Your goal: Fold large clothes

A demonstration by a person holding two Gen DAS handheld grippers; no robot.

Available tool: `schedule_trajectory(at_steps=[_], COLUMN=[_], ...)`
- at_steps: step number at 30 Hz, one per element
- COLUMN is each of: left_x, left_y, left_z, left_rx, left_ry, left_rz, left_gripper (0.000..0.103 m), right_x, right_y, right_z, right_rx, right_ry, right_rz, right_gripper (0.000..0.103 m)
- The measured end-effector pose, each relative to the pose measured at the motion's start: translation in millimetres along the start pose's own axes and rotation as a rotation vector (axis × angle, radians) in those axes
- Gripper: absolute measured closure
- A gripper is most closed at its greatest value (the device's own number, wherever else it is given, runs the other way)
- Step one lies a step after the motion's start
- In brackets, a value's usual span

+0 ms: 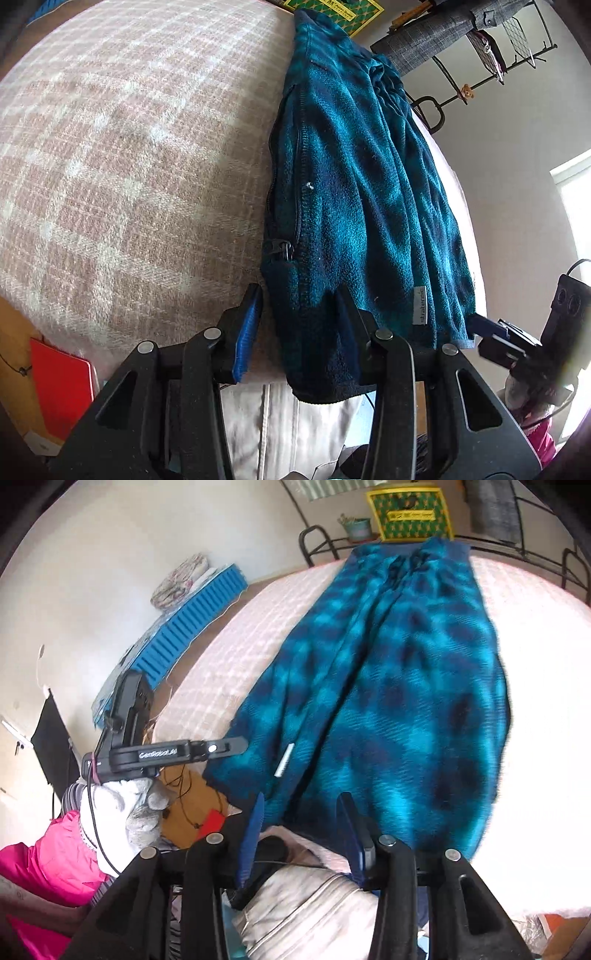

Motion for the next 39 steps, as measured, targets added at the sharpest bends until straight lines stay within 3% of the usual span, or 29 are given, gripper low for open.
schedule_trajectory(at_steps=[3, 8, 11, 14, 18, 22, 25, 28, 30, 33, 35, 37, 39], left_x=[2.9, 14.0, 21.9, 23.0, 21.5, 23.9, 22.7, 23.7, 23.9, 24.6, 24.4, 25.3, 26.1], left_y=[-8.0, -19.7, -27.6, -28.0, -28.8, -26.9, -25.6, -24.6, -23.6, -23.0, -22.9, -22.6, -22.3], left_z=[1.3, -0.4, -0.1, 0.7, 1.0, -0.9, -0.6, -1.2, -1.0, 1.0, 2.4, 2.6, 2.6], left_rx=[-0.022, -0.068, -0.078, -0.079, -0.08, -0.076, -0.074, -0.074, -0.074, -0.073, -0.072, -0.072, -0.072], left_ry=[-0.017, -0.059, -0.05, -0.046, -0.035, -0.026, -0.029, -0.025, -0.026, -0.028, -0.028, -0.025, -0.017], left_rz=[-0.005, -0.002, -0.04, -0.047, -0.054, -0.067, -0.064, -0.073, -0.08, -0.086, -0.09, -0.096, -0.103], left_gripper=[0.063, 0.063, 0.063, 0.063, 0.063, 0.063, 0.064, 0.066, 0.068, 0.07, 0.071, 0.071, 0.071], right_x=[48.3, 99.6, 97.0, 91.5, 84.4, 48.7, 16.7, 0.2, 1.1, 9.4, 28.5, 57.0, 85.2], right_y=[0.9, -20.9, -21.7, -18.1, -8.3, -2.1, -10.1, -12.1, -10.3, -6.1, -5.7, -7.1, -16.2], right_z=[19.8, 13.3, 22.1, 48.5, 56.4, 12.2, -31.9, -52.3, -41.5, -0.9, 28.4, 44.6, 43.2], right_rx=[0.033, -0.007, 0.015, 0.095, 0.148, 0.072, -0.015, -0.049, -0.061, 0.001, 0.066, 0.099, 0.072], right_ry=[-0.077, -0.046, -0.004, 0.122, 0.08, 0.039, 0.063, -0.015, 0.025, 0.108, 0.088, 0.019, -0.028], right_rz=[-0.097, -0.228, -0.23, -0.258, -0.238, -0.102, -0.025, 0.068, 0.037, -0.017, -0.053, -0.106, -0.168], right_gripper=[0.05, 0.052, 0.052, 0.049, 0.053, 0.064, 0.065, 0.064, 0.064, 0.064, 0.058, 0.045, 0.045])
Point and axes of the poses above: each gripper's, at about its wrist camera, not at the fingertips, and z roughly against the way its jaws point, x to its right, y to its top, the point moved 8 cm from there along -z, roughly the way its jaws point, and after that the axes turned 2 degrees about -y, right-handed, at the moved point
